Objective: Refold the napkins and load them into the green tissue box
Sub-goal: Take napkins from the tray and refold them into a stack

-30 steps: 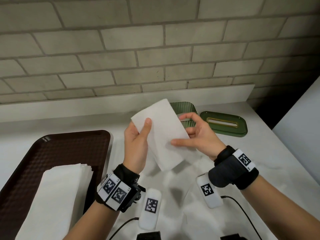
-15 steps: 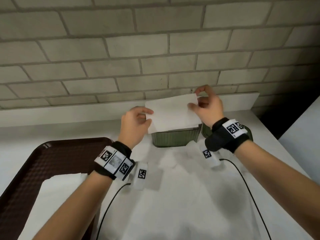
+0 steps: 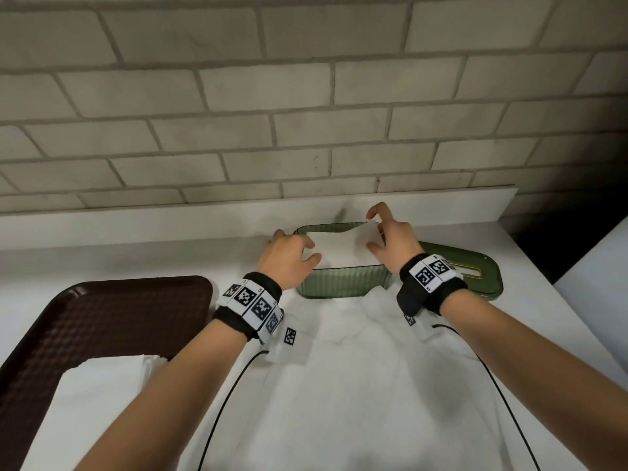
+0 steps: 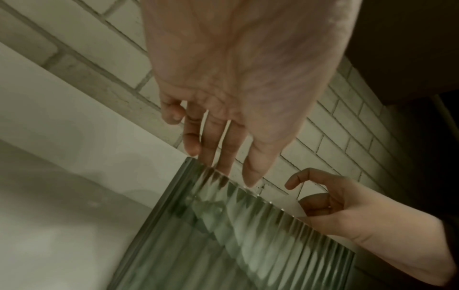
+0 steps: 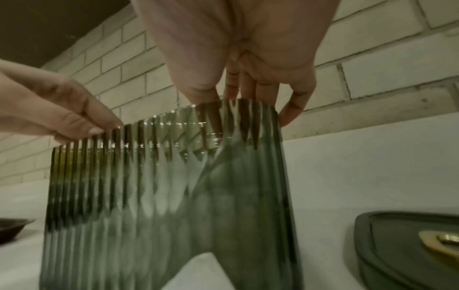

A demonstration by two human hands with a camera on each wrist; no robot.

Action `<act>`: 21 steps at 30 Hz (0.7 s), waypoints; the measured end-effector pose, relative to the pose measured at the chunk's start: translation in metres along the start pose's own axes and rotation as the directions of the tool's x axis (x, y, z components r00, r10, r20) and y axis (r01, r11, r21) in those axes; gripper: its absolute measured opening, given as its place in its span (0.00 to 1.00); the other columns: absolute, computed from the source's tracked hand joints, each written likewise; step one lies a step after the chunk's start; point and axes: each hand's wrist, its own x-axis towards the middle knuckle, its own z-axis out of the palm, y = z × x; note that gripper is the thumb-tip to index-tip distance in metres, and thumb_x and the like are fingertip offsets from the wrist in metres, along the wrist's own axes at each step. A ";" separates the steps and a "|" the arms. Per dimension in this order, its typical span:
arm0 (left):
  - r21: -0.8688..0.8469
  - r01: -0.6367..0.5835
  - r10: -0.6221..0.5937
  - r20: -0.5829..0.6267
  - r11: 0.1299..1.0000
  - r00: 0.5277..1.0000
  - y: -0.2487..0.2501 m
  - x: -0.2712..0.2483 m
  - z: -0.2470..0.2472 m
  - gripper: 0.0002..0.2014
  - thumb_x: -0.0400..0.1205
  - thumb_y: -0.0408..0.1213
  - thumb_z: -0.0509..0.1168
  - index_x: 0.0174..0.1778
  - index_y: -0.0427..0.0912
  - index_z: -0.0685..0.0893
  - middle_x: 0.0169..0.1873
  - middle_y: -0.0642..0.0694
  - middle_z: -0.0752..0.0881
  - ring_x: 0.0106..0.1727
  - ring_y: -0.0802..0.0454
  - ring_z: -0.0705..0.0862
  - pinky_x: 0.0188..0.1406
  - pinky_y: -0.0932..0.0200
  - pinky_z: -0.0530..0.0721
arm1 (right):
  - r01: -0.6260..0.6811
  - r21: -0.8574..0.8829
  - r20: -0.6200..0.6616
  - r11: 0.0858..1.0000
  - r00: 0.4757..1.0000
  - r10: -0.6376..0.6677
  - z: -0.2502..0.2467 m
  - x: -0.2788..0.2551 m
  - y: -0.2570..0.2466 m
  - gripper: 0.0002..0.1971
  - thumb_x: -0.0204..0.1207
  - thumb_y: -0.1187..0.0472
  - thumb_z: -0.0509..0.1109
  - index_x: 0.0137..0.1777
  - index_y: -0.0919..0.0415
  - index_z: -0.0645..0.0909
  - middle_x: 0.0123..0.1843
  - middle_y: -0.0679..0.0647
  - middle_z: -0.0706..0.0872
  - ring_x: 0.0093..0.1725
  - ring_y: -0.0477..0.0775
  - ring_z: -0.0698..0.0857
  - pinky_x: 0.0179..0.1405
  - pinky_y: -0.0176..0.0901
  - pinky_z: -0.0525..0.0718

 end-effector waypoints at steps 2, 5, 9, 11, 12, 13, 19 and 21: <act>0.097 -0.015 0.018 -0.029 0.995 0.999 0.002 0.000 0.001 0.19 0.84 0.50 0.62 0.68 0.46 0.82 0.57 0.43 0.86 0.68 0.39 0.72 0.64 0.46 0.73 | 0.010 -0.109 -0.008 0.994 1.000 -0.011 -0.001 -0.002 -0.001 0.22 0.74 0.59 0.72 0.65 0.53 0.68 0.45 0.54 0.83 0.45 0.61 0.83 0.58 0.54 0.73; 0.178 -0.031 0.052 -0.111 0.983 0.993 0.007 -0.002 0.002 0.15 0.84 0.47 0.60 0.62 0.48 0.85 0.62 0.45 0.82 0.68 0.41 0.70 0.63 0.45 0.70 | 0.032 -0.257 -0.077 0.966 0.996 -0.053 -0.003 -0.003 -0.002 0.12 0.77 0.49 0.67 0.57 0.53 0.78 0.56 0.53 0.83 0.54 0.60 0.82 0.65 0.57 0.64; 0.206 -0.061 0.088 -0.125 0.977 0.988 0.011 -0.005 0.004 0.20 0.87 0.48 0.53 0.47 0.45 0.89 0.60 0.48 0.83 0.66 0.45 0.72 0.61 0.45 0.66 | 0.024 -0.346 0.104 0.938 0.994 0.013 0.000 -0.006 -0.006 0.34 0.83 0.35 0.46 0.25 0.55 0.78 0.31 0.51 0.84 0.41 0.53 0.84 0.76 0.64 0.54; 0.233 -0.095 0.112 -0.060 0.968 0.992 0.014 -0.005 0.006 0.27 0.88 0.52 0.48 0.40 0.43 0.89 0.59 0.48 0.83 0.69 0.46 0.71 0.66 0.41 0.64 | 0.023 -0.371 0.216 0.928 0.974 0.062 0.002 -0.008 -0.011 0.38 0.82 0.32 0.39 0.21 0.54 0.75 0.26 0.51 0.83 0.40 0.50 0.82 0.79 0.67 0.45; 0.237 -0.108 0.113 -0.010 0.965 0.994 0.016 -0.004 0.007 0.30 0.88 0.54 0.46 0.37 0.43 0.89 0.60 0.48 0.83 0.72 0.47 0.70 0.70 0.38 0.62 | 0.021 -0.379 0.272 0.925 0.958 0.089 0.002 -0.008 -0.014 0.39 0.81 0.31 0.37 0.22 0.53 0.75 0.26 0.51 0.83 0.40 0.49 0.82 0.79 0.69 0.41; 0.234 -0.108 0.102 0.039 0.966 0.994 0.017 -0.002 0.010 0.32 0.88 0.55 0.44 0.33 0.43 0.87 0.62 0.47 0.82 0.74 0.47 0.69 0.74 0.35 0.58 | 0.025 -0.398 0.327 0.917 0.938 0.116 0.003 -0.008 -0.017 0.41 0.80 0.30 0.34 0.26 0.53 0.78 0.25 0.51 0.82 0.40 0.49 0.82 0.79 0.71 0.38; 0.279 -0.033 -0.028 0.210 0.960 0.977 0.013 -0.002 0.020 0.40 0.86 0.63 0.36 0.25 0.45 0.83 0.74 0.43 0.76 0.84 0.46 0.58 0.76 0.24 0.37 | 0.060 -0.457 0.489 0.887 0.850 0.194 -0.001 -0.004 -0.024 0.48 0.71 0.25 0.25 0.31 0.54 0.82 0.28 0.51 0.84 0.47 0.50 0.82 0.77 0.76 0.34; 0.184 -0.029 0.012 0.093 0.983 0.996 0.013 -0.011 0.015 0.37 0.87 0.61 0.41 0.35 0.44 0.89 0.78 0.42 0.71 0.85 0.48 0.56 0.79 0.27 0.40 | 0.028 -0.397 0.421 0.917 0.894 0.155 -0.006 -0.007 -0.023 0.52 0.70 0.24 0.26 0.33 0.59 0.85 0.31 0.52 0.86 0.48 0.51 0.84 0.77 0.75 0.35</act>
